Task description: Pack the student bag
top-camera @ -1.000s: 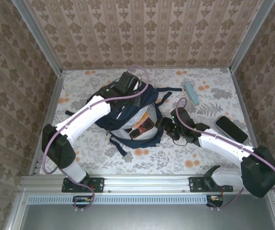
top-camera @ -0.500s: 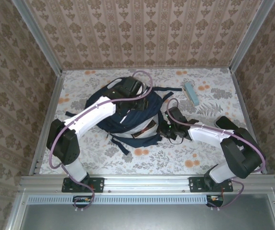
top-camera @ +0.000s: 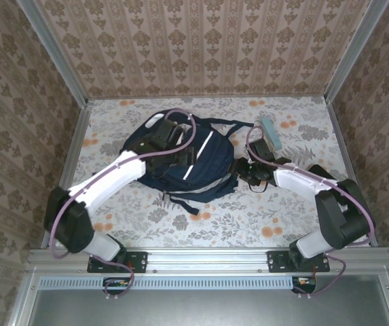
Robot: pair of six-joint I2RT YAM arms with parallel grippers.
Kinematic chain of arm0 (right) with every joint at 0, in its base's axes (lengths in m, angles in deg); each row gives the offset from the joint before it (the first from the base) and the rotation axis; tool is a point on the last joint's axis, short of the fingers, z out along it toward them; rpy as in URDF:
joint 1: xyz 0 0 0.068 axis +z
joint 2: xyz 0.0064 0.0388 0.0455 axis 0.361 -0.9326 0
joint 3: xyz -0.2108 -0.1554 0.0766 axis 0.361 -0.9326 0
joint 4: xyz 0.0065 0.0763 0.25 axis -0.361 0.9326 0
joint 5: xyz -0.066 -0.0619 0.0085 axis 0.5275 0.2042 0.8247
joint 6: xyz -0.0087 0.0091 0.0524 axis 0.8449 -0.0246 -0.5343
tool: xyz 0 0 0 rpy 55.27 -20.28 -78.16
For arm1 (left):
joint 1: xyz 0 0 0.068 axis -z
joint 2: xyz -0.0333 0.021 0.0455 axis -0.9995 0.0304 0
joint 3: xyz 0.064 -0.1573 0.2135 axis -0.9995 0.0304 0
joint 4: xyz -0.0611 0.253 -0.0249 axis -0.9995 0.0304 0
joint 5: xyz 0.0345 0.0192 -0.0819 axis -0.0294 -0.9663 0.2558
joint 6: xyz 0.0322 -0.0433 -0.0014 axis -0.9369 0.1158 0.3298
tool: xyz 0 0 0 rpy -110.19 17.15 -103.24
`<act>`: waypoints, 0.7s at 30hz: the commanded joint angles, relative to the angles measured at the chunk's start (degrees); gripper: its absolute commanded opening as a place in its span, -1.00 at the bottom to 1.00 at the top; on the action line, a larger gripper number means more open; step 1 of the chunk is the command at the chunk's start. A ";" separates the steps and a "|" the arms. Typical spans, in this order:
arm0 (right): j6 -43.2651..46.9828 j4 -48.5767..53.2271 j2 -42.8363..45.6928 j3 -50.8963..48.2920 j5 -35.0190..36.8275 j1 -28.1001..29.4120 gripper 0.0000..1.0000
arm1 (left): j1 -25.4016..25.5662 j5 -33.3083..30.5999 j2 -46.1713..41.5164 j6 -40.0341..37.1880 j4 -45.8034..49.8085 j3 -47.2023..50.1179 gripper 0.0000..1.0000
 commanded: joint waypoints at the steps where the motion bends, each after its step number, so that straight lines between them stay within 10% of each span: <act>1: 3.57 5.98 4.84 1.65 3.54 -0.42 0.37 | 0.37 -5.11 -5.31 0.24 5.05 6.43 0.35; 11: 5.50 7.99 7.32 3.54 0.08 -0.53 0.83 | 6.70 -5.35 -9.08 5.19 0.83 22.84 0.33; 21: 4.46 7.78 5.45 5.96 -2.84 0.13 0.84 | 4.05 -6.81 -6.46 3.59 -6.15 27.38 -0.03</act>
